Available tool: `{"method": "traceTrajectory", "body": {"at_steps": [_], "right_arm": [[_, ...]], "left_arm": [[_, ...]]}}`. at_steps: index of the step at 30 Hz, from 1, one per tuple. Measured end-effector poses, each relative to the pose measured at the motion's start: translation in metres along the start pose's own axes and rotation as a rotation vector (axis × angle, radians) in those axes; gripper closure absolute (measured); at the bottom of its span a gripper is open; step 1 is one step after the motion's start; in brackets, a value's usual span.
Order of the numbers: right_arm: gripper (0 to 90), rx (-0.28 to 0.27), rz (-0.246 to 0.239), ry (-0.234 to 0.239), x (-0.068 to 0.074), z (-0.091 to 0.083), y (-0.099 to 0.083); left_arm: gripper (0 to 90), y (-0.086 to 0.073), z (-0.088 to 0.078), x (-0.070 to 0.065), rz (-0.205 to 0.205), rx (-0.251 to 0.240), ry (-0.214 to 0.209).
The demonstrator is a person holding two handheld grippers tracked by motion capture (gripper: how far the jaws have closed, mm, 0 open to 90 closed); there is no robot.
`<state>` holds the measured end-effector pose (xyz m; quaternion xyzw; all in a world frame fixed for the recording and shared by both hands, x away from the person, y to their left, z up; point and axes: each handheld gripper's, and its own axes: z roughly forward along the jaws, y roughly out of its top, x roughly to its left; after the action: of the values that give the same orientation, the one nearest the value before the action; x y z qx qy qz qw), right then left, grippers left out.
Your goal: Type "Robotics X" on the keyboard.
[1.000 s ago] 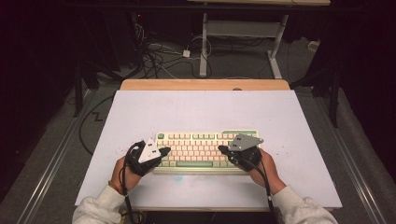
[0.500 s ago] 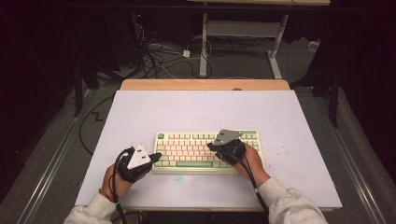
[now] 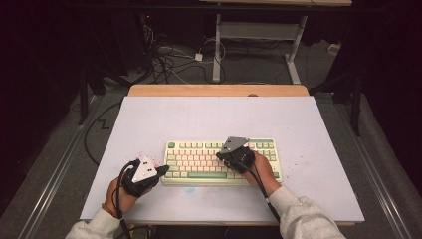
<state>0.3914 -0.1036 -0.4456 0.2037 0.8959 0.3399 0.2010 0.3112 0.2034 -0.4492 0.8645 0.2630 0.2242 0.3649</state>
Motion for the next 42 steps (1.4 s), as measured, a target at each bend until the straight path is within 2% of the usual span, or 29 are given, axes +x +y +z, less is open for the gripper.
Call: {"method": "traceTrajectory", "body": {"at_steps": [28,42], "right_arm": [[90.0,0.018,-0.004,-0.001,-0.0004,0.0034,0.0001],[90.0,0.016,-0.009,-0.020,-0.0023,0.0034,0.0000]], "left_arm": [[87.6,0.0005,0.0068,-0.0007,0.019,0.025,-0.015],[87.5,0.0004,0.0091,-0.0014,0.029,0.037,-0.018]]}}
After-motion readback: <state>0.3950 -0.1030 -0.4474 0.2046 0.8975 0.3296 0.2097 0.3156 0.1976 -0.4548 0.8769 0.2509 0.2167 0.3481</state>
